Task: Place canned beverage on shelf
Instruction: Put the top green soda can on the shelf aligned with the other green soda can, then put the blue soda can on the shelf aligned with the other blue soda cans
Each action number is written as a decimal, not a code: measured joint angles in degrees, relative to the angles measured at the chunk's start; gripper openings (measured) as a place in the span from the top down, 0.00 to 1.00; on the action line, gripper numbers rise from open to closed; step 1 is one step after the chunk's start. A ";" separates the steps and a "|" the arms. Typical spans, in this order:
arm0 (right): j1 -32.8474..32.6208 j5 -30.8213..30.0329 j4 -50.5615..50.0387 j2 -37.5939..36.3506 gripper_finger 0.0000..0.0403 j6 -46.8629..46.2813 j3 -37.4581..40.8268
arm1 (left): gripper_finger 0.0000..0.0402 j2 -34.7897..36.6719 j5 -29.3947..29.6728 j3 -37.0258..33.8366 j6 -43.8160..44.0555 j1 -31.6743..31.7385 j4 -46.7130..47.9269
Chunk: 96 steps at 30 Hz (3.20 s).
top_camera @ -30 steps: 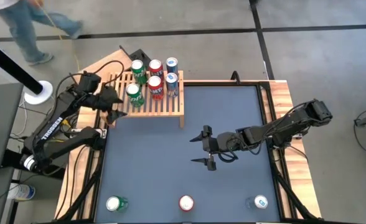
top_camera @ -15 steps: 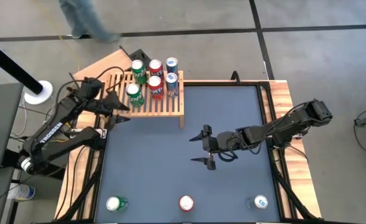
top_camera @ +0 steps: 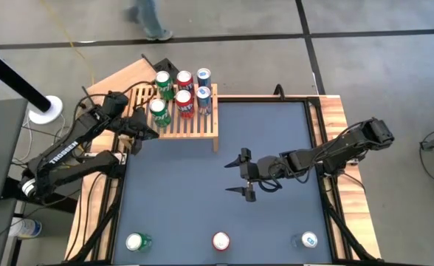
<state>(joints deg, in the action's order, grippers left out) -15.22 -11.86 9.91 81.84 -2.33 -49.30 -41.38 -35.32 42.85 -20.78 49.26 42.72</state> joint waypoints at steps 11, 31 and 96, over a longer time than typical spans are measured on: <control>0.00 0.00 -0.25 0.00 0.06 0.87 0.00 | 1.00 -2.22 5.40 0.00 -4.06 -1.10 -3.59; 0.00 0.00 -0.42 0.00 0.06 1.27 0.00 | 1.00 -3.75 11.91 0.00 -3.27 -1.08 -9.87; 0.37 0.00 -0.01 0.00 0.06 0.80 0.00 | 1.00 2.10 13.58 0.02 7.93 -1.08 -7.03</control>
<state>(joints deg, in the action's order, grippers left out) -14.85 -11.86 9.90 81.84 -1.53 -49.30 -39.28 -21.74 42.87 -12.85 48.18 35.70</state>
